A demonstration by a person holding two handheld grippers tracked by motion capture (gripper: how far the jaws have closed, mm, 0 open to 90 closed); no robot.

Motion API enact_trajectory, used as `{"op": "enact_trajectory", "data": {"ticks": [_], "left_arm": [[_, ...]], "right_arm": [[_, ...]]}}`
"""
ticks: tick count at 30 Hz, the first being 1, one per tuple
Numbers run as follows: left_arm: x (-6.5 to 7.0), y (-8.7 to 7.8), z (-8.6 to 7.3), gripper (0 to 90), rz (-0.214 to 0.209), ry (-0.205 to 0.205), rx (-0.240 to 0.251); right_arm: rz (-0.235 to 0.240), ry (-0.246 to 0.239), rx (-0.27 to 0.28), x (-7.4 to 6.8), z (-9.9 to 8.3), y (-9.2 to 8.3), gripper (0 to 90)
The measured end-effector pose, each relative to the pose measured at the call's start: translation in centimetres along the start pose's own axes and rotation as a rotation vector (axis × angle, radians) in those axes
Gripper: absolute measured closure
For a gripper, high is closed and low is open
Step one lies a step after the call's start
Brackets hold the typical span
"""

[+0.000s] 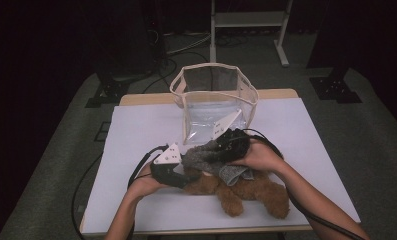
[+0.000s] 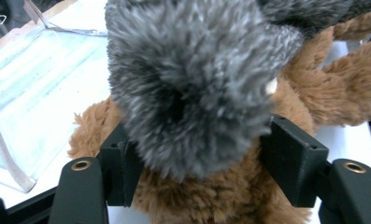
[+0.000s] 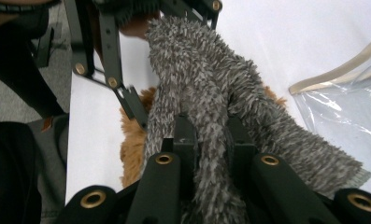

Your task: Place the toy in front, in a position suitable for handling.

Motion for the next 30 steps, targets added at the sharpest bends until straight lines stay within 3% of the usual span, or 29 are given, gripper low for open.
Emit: {"op": "enact_trajectory", "data": {"ticks": [5,9,15,19,20,24,27,30], "left_arm": [[-0.2,0.0,-0.2,33.4,0.009,-0.006,-0.003],[-0.1,0.5,-0.1,33.1,0.011,0.006,-0.002],[0.3,0.3,-0.3,33.1,-0.032,0.002,-0.011],[0.7,0.4,-0.4,33.0,-0.061,0.009,-0.036],[0.7,0.3,-0.4,32.9,-0.071,0.014,-0.038],[0.6,-0.4,0.1,31.3,-0.078,0.011,-0.023],[0.7,-0.5,1.0,30.6,-0.079,0.006,0.034],[1.3,0.1,0.9,30.6,-0.104,0.020,0.013]], "right_arm": [[-0.010,0.023,0.002,0.3,-0.2,-0.5,78.1],[0.027,-0.008,0.009,-0.7,0.4,0.5,78.1],[0.057,-0.013,0.014,-1.4,0.1,0.7,78.1],[0.011,0.008,0.017,-0.7,-0.9,-0.9,78.1],[-0.016,0.029,0.023,0.2,-1.7,-1.8,78.1],[-0.023,0.058,0.030,0.8,-2.7,-2.3,78.0],[0.019,0.073,0.032,0.1,-3.4,-1.9,78.1],[0.043,0.059,0.033,-0.8,-3.4,-1.7,78.1]]}}
Point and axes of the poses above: each handheld gripper's, and its own axes: y roughly forward along the jaws, z roughly out of its top, x roughly to its right, the point moved 4 cm from there along y, roughly forward along the jaws, and after that the axes turned 6 degrees about x, right-handed, at the moved point
